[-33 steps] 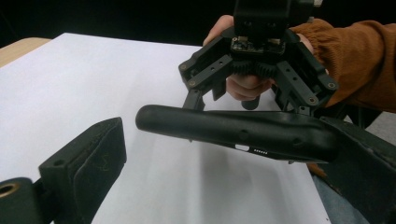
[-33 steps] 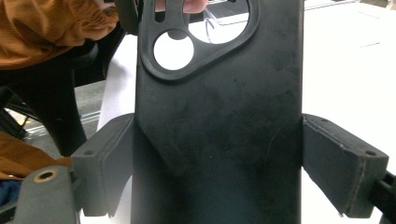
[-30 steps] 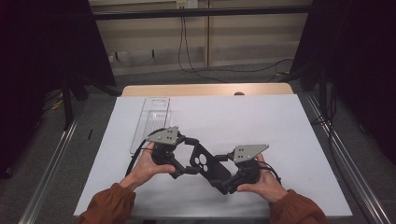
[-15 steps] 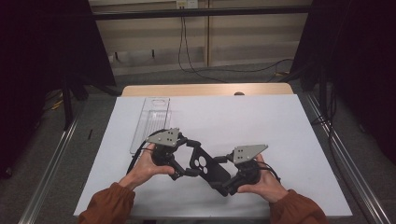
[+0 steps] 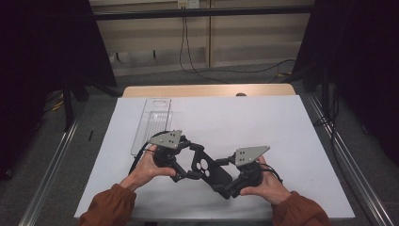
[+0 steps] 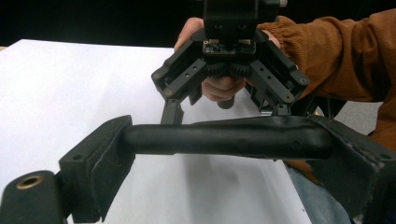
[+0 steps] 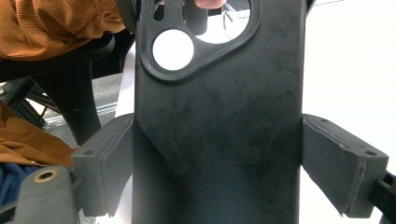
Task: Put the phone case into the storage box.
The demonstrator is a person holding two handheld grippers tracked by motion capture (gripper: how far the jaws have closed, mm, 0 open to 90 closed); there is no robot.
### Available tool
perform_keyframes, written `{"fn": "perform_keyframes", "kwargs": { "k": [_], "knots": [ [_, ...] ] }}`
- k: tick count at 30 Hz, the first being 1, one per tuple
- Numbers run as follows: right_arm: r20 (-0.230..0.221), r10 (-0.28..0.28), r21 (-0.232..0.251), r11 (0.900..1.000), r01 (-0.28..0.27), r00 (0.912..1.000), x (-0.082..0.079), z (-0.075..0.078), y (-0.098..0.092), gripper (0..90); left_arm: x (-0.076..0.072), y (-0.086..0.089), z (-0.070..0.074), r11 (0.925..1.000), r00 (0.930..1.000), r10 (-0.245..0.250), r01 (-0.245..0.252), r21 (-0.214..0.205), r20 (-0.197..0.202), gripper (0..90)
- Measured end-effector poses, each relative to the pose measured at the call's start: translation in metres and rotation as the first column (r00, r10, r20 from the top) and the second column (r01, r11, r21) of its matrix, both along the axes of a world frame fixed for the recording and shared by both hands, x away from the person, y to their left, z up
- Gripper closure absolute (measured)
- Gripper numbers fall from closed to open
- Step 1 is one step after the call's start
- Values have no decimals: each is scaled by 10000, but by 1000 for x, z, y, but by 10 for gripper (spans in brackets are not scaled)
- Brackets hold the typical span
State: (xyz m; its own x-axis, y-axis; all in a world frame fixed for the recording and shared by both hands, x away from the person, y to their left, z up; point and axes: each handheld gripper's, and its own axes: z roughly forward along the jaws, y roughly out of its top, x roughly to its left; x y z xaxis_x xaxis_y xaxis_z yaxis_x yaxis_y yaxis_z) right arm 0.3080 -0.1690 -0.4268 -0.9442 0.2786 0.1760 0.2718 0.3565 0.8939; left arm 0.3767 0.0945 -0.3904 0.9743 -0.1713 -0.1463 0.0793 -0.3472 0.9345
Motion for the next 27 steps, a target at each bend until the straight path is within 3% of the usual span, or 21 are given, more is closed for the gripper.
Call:
{"fn": "perform_keyframes", "kwargs": {
  "k": [27],
  "knots": [
    [202,151,-101,9998,-149,9997,-1,2,2,135,-5,-3,9,9993,9999,142,-139,346,-66,144]
  ]
}}
